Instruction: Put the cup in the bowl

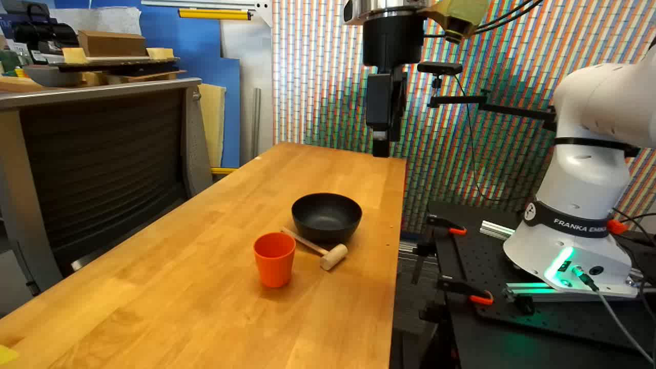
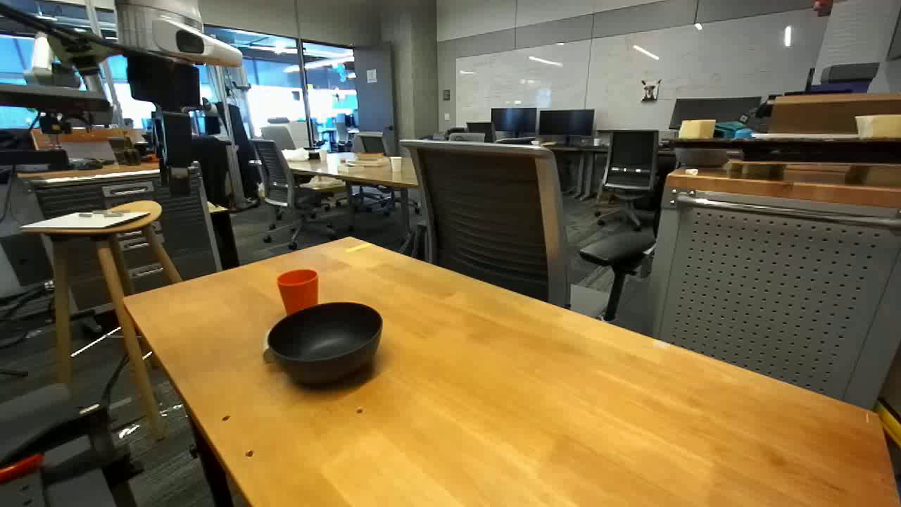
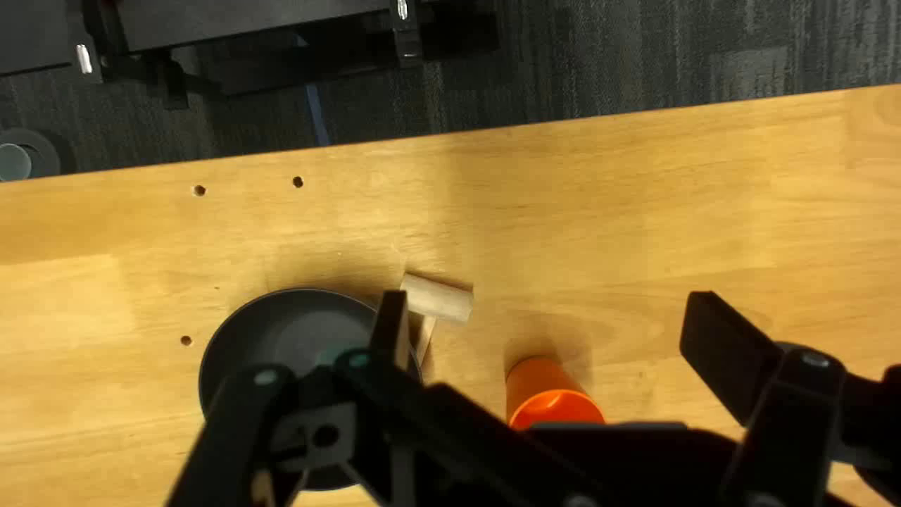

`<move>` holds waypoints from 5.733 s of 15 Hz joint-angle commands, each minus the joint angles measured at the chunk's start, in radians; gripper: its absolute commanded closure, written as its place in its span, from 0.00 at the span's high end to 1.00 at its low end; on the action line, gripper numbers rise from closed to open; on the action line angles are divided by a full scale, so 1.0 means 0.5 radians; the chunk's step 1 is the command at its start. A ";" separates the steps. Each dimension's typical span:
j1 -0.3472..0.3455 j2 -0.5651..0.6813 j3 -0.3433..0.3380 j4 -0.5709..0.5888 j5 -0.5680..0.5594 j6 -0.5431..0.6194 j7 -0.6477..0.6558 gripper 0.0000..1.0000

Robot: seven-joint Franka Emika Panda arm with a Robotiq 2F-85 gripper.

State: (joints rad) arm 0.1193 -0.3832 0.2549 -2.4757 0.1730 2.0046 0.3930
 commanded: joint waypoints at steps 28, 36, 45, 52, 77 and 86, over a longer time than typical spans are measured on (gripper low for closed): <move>0.274 1.489 -0.305 0.739 -0.677 0.770 0.486 1.00; 0.312 1.623 -0.386 0.800 -0.610 0.818 0.474 0.48; 0.320 1.514 -0.331 0.656 -0.336 0.894 0.444 0.01; 0.415 1.054 -0.572 0.489 -0.981 0.808 1.059 0.05; -0.060 1.356 -0.414 0.286 -0.257 1.011 0.595 0.06; -0.006 1.295 -0.351 0.216 0.015 0.902 0.293 0.74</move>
State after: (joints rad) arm 0.0970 0.2994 0.0624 -2.3548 0.1442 2.4934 0.5912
